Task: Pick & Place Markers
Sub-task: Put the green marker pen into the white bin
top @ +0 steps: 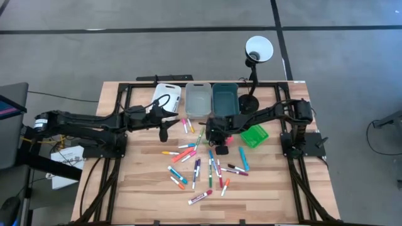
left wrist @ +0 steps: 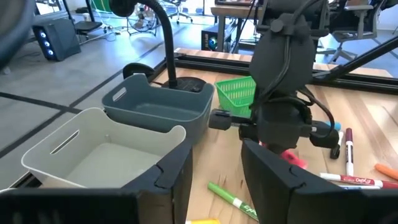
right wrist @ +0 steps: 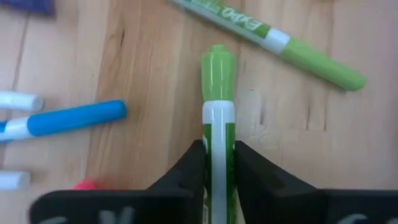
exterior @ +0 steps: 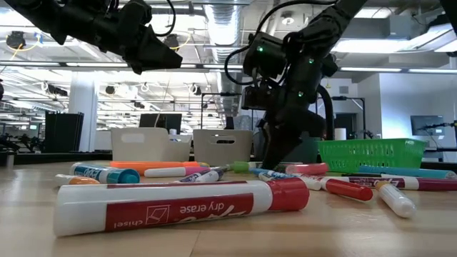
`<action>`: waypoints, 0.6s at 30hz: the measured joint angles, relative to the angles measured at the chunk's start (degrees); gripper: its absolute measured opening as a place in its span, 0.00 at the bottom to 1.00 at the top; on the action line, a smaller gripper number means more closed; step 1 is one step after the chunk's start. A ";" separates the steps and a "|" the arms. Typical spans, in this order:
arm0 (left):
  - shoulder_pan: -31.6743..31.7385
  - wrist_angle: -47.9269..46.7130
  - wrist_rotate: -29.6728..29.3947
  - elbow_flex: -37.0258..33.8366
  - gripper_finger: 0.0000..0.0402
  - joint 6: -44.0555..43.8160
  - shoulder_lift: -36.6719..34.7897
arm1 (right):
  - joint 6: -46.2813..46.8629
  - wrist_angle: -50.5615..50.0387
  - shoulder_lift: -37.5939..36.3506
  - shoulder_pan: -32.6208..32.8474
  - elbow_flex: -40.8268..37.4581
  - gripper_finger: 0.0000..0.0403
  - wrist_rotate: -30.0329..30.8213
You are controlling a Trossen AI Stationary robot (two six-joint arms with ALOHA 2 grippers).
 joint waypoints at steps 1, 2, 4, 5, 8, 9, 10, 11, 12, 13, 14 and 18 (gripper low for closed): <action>0.00 0.00 0.00 0.00 0.33 0.00 0.00 | 0.96 0.97 -0.44 0.18 -0.04 0.11 0.29; 0.00 0.00 0.02 0.00 0.33 0.00 0.00 | 1.85 1.93 -1.17 0.41 -0.04 0.11 0.45; 0.00 0.00 0.02 0.00 0.33 -0.20 0.00 | 3.26 5.49 -2.76 0.76 0.00 0.11 0.50; 0.00 0.00 0.03 0.00 0.33 -0.40 0.00 | 3.87 7.25 -3.51 1.00 0.02 0.11 0.50; -0.04 0.00 0.04 0.00 0.33 -0.54 0.00 | 5.46 13.71 -6.02 1.90 0.00 0.15 0.73; -0.09 0.00 0.17 0.01 0.33 -0.63 0.00 | 5.70 16.10 -7.25 2.22 0.00 0.16 0.75; -0.22 0.00 0.16 0.01 0.33 -0.63 0.00 | 5.71 18.24 -8.72 2.62 0.00 0.18 0.76; -0.34 0.00 0.17 0.02 0.33 -0.64 0.00 | 5.66 20.10 -10.27 3.00 0.00 0.19 0.88; -0.44 0.00 0.17 0.01 0.33 -0.66 0.00 | 5.42 21.76 -11.76 3.42 0.05 0.20 1.42; -0.64 0.00 0.17 0.02 0.33 -0.66 0.00 | 4.83 22.58 -13.40 3.90 0.05 0.19 2.51; -0.81 0.00 0.17 0.02 0.33 -0.65 0.00 | 3.88 22.97 -15.17 4.38 0.05 0.19 3.77; -1.59 0.00 0.17 0.02 0.33 -0.66 0.00 | -2.58 30.25 -21.52 6.41 -1.37 0.14 6.55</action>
